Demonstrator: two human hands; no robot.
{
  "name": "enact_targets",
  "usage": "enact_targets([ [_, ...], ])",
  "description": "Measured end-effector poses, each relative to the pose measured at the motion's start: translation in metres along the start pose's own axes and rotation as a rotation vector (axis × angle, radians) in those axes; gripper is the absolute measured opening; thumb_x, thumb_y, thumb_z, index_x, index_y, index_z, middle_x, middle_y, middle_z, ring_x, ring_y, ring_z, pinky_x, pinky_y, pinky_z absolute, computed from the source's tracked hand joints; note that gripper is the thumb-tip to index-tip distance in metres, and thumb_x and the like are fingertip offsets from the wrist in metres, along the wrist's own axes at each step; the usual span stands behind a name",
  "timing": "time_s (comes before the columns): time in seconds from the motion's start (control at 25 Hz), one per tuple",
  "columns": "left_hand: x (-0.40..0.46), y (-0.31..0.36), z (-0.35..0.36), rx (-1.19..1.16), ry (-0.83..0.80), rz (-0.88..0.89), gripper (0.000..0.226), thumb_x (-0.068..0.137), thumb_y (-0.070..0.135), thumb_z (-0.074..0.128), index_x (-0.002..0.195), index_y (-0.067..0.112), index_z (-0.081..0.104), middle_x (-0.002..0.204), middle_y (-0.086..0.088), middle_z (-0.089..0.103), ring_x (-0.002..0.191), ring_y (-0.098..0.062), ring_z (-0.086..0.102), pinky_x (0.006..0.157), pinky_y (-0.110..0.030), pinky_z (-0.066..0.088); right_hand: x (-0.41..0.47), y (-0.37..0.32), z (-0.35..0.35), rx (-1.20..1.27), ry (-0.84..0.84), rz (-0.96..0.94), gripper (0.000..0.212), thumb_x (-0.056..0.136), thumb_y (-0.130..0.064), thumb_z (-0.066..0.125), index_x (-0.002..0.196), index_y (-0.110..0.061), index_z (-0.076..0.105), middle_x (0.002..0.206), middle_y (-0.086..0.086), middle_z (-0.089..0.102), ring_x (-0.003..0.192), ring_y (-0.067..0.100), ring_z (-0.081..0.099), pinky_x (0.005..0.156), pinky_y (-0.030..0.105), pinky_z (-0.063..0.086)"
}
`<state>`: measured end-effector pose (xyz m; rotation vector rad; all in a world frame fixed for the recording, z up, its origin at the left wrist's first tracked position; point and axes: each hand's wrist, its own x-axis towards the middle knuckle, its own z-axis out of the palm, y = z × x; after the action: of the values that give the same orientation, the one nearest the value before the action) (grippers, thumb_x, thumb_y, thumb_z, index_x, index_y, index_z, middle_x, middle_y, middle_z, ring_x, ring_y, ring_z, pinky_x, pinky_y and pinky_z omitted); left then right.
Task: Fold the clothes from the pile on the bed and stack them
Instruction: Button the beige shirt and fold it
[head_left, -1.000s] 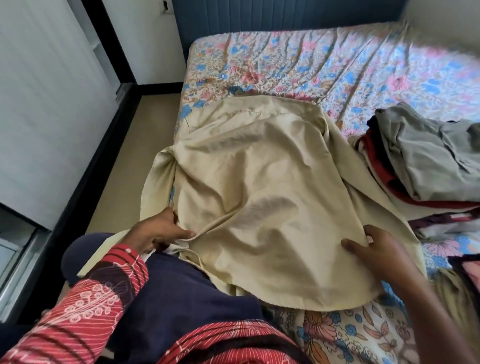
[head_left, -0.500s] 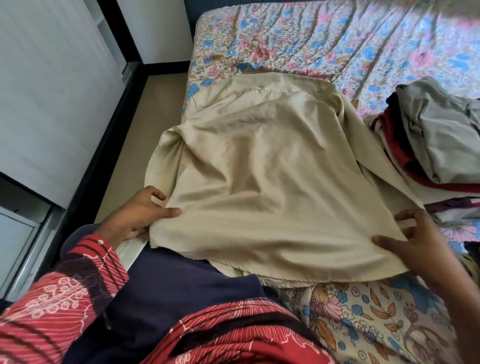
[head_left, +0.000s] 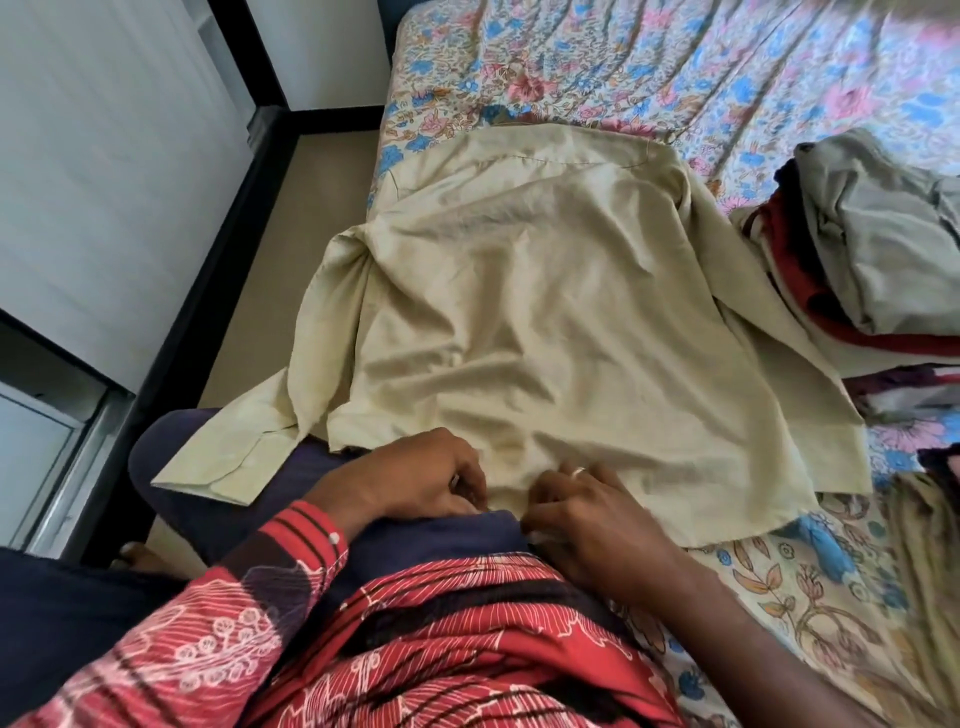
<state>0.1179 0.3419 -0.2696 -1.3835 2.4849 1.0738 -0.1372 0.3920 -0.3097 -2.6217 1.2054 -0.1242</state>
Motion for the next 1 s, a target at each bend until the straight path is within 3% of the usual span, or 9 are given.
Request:
enact_targets([
  [0.24, 0.02, 0.005, 0.001, 0.023, -0.107, -0.012, 0.016, 0.081, 0.044, 0.073, 0.093, 0.034, 0.076, 0.089, 0.011, 0.069, 0.081, -0.011, 0.065, 0.077, -0.039, 0.058, 0.009, 0.003, 0.005, -0.129, 0.037, 0.067, 0.039, 0.073, -0.058, 0.059, 0.108, -0.041, 0.058, 0.112, -0.009, 0.051, 0.102, 0.021, 0.054, 0.079, 0.044, 0.039],
  [0.36, 0.031, 0.002, -0.001, 0.1, -0.217, 0.03, 0.008, 0.087, 0.032, 0.072, 0.093, 0.03, 0.075, 0.096, 0.009, 0.071, 0.086, -0.017, 0.067, 0.077, -0.039, 0.058, 0.015, -0.008, 0.009, -0.183, 0.018, 0.136, 0.048, 0.069, -0.058, 0.057, 0.113, -0.038, 0.056, 0.12, -0.003, 0.054, 0.109, 0.026, 0.05, 0.082, 0.049, 0.04],
  [0.48, 0.032, 0.002, -0.001, 0.129, -0.265, 0.077, 0.01, 0.091, 0.024, 0.069, 0.099, 0.024, 0.075, 0.103, -0.001, 0.072, 0.094, -0.026, 0.068, 0.071, -0.035, 0.051, 0.011, -0.016, 0.012, -0.194, 0.058, 0.217, 0.04, 0.075, -0.05, 0.068, 0.109, -0.029, 0.064, 0.121, 0.002, 0.062, 0.105, 0.032, 0.059, 0.083, 0.05, 0.041],
  [0.64, 0.014, 0.01, -0.007, 0.204, -0.179, 0.217, 0.019, 0.094, 0.022, 0.058, 0.108, 0.021, 0.071, 0.11, -0.01, 0.068, 0.101, -0.037, 0.064, 0.075, -0.04, 0.047, 0.005, -0.032, -0.003, -0.141, 0.095, 0.263, 0.019, 0.087, -0.038, 0.07, 0.103, -0.029, 0.069, 0.118, 0.002, 0.068, 0.1, 0.028, 0.063, 0.084, 0.047, 0.039],
  [0.76, -0.009, 0.036, -0.005, 0.225, -0.21, 0.268, 0.02, 0.095, 0.02, 0.054, 0.111, 0.018, 0.066, 0.11, -0.012, 0.067, 0.101, -0.04, 0.064, 0.071, -0.039, 0.037, -0.017, -0.058, -0.022, -0.072, 0.121, 0.295, 0.014, 0.092, -0.038, 0.064, 0.099, -0.029, 0.072, 0.106, -0.001, 0.066, 0.093, 0.022, 0.061, 0.081, 0.042, 0.033],
  [0.88, -0.023, 0.044, 0.003, 0.23, -0.307, 0.259, 0.021, 0.095, 0.019, 0.057, 0.112, 0.014, 0.067, 0.11, -0.015, 0.066, 0.099, -0.041, 0.064, 0.073, -0.042, 0.044, -0.033, -0.065, -0.025, -0.054, 0.111, 0.316, 0.021, 0.1, -0.041, 0.056, 0.088, -0.029, 0.068, 0.089, -0.008, 0.063, 0.084, 0.023, 0.06, 0.076, 0.045, 0.039],
  [1.0, -0.025, 0.026, -0.004, -0.146, -0.374, 0.222, 0.013, 0.09, 0.024, 0.07, 0.096, 0.013, 0.074, 0.086, -0.005, 0.071, 0.078, -0.02, 0.066, 0.067, -0.033, 0.047, -0.023, -0.054, -0.024, 0.037, 0.157, 0.249, 0.027, 0.093, -0.043, 0.067, 0.071, -0.03, 0.059, 0.076, -0.011, 0.054, 0.075, 0.021, 0.054, 0.07, 0.047, 0.043],
])
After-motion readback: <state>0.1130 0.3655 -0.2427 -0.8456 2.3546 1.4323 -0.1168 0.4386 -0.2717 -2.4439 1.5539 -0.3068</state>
